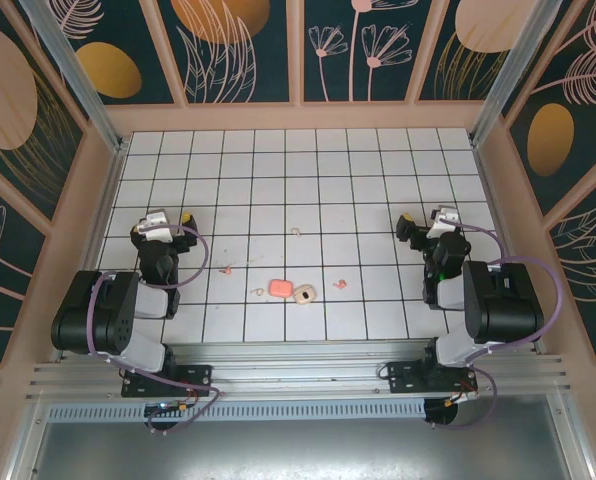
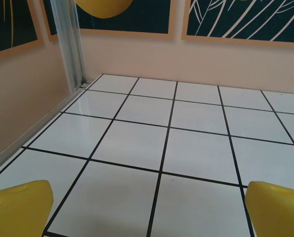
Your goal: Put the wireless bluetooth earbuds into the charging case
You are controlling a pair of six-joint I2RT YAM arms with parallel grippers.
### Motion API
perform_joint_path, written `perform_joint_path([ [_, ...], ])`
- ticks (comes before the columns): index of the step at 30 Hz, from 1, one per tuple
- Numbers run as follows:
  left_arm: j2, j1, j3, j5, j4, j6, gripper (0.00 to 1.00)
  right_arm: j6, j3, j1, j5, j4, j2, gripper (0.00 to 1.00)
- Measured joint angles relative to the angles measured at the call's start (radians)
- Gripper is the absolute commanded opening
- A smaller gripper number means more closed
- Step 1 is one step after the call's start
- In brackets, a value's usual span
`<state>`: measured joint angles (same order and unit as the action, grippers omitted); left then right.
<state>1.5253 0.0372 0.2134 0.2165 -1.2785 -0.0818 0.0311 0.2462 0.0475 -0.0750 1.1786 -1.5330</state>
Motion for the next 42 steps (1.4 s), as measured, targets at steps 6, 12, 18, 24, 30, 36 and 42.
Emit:
perform_joint_path([
  [6, 0.000, 0.000, 0.000, 0.000, 0.000, 0.000, 0.99, 0.000, 0.000, 0.000, 0.000, 0.000, 0.000, 0.99],
  [12, 0.000, 0.000, 0.000, 0.000, 0.000, 0.000, 0.99, 0.000, 0.000, 0.000, 0.000, 0.000, 0.000, 0.99],
  [18, 0.000, 0.000, 0.000, 0.000, 0.000, 0.000, 0.99, 0.000, 0.000, 0.000, 0.000, 0.000, 0.000, 0.99],
  [24, 0.000, 0.000, 0.000, 0.000, 0.000, 0.000, 0.99, 0.000, 0.000, 0.000, 0.000, 0.000, 0.000, 0.99],
  [30, -0.002, 0.000, 0.000, -0.003, 0.004, 0.004, 0.91, 0.000, 0.001, 0.000, 0.000, -0.006, 0.001, 0.99],
  [36, -0.132, 0.000, 0.086, -0.012, 0.233, 0.000, 0.77, 0.031, 0.142, -0.018, 0.024, -0.344, 0.121, 0.99],
  [42, -0.270, 0.000, 0.233, -0.078, 0.539, -0.102, 0.66, 0.114, 0.477, -0.069, 0.033, -0.883, 0.185, 0.99],
])
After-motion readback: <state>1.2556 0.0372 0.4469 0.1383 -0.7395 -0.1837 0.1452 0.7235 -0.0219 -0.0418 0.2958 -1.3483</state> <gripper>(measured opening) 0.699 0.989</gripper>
